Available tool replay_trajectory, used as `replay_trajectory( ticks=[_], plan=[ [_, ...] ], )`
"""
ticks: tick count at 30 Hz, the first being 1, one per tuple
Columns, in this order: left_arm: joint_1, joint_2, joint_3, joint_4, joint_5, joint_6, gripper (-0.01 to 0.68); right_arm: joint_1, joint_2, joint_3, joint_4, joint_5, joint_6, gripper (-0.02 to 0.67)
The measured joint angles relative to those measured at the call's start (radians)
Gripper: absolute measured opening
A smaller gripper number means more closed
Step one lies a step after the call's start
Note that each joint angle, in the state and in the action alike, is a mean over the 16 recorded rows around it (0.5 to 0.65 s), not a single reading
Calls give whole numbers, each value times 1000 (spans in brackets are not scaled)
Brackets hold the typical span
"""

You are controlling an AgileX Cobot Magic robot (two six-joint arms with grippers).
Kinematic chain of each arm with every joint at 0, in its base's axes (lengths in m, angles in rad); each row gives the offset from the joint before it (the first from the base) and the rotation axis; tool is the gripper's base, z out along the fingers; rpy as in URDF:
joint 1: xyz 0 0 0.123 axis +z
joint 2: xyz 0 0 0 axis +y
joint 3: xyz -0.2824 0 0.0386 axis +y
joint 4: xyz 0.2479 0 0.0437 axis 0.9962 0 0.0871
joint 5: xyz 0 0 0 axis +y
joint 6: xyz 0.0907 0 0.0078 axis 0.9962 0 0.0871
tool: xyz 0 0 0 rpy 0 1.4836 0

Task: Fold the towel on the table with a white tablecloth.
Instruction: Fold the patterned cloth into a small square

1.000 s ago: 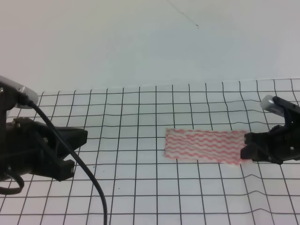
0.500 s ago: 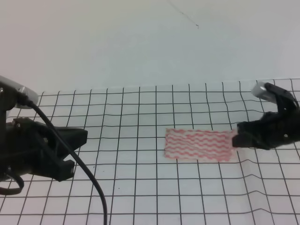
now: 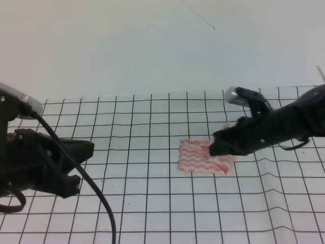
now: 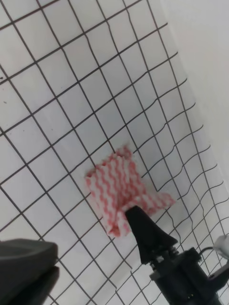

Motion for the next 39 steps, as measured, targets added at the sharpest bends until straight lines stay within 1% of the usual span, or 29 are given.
replay_trajectory(
  ticks=[9,15,18,22,29,33,36,39],
  plan=[
    [0,0,0,0,12,2,-1,76,105,-126,4,26,0,9],
    [0,0,0,0,19,3,-1,96,139,-164,6,47,-3,10],
    [0,0,0,0,20,2,-1,99,146,-169,8,59,-10,22],
    [0,0,0,0,21,-1,-1,101,148,-170,24,82,-47,75],
    [0,0,0,0,21,-7,0,100,128,-170,113,135,-199,221],
    [0,0,0,0,21,-9,0,96,100,-170,171,134,-286,294],
    [0,0,0,0,21,-9,0,92,78,-170,207,112,-333,307],
    [0,0,0,0,21,-9,0,88,59,-170,217,80,-354,270]
  ],
)
